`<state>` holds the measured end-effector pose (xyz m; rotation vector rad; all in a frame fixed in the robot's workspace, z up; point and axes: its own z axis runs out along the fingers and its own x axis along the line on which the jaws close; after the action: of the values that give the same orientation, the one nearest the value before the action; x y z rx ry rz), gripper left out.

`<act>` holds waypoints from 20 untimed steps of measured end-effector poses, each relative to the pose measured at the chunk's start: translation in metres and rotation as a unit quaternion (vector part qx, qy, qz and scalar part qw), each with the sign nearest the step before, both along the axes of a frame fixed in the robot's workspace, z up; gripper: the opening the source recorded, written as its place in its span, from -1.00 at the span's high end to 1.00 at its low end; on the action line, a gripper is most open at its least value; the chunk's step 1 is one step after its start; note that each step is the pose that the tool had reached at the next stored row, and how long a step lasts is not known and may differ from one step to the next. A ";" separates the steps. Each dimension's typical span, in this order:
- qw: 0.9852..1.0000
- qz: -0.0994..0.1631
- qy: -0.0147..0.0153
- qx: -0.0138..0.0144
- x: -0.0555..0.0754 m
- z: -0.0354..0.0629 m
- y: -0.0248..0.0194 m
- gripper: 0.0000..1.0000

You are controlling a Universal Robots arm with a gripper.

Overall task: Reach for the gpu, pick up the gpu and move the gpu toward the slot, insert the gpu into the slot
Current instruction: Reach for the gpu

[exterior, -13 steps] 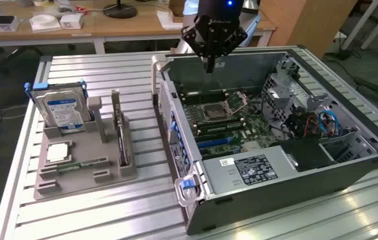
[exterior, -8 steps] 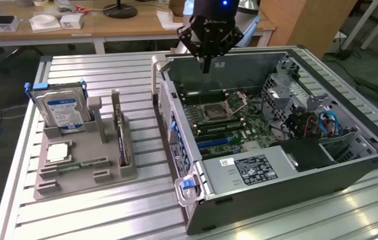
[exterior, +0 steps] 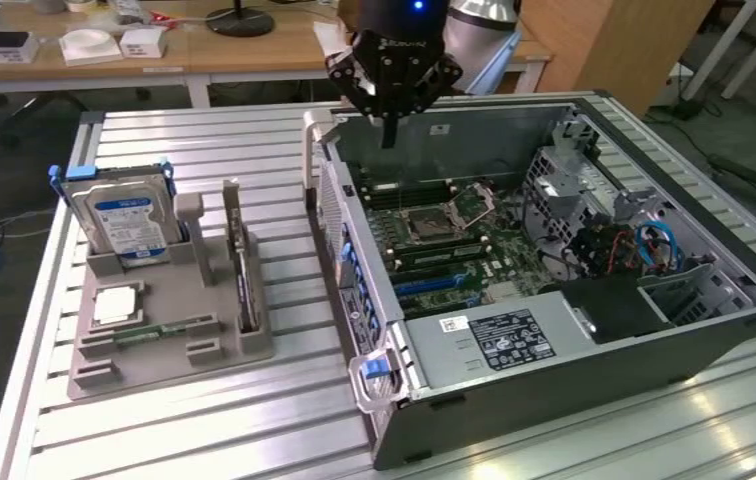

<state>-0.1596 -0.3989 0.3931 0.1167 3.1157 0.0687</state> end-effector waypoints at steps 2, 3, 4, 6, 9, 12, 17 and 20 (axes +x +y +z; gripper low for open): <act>1.000 0.000 0.000 0.000 -0.008 0.0000 0.0000 0.80; 1.000 0.000 0.000 0.000 -0.012 0.0000 0.0000 0.80; 1.000 0.000 0.000 0.000 -0.016 0.0000 0.0000 0.80; 1.000 0.000 0.000 0.000 -0.024 0.0000 0.0000 0.80; 1.000 0.000 0.000 0.000 -0.036 0.0000 0.0000 0.80; 1.000 0.000 0.000 0.000 -0.048 0.0000 0.0000 0.80; 1.000 0.000 0.000 0.000 -0.066 0.0000 0.0000 0.80; 1.000 0.000 0.000 0.000 -0.076 -0.0001 0.0000 0.80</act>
<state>-0.2353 -0.3989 0.3931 0.1168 3.1157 0.0688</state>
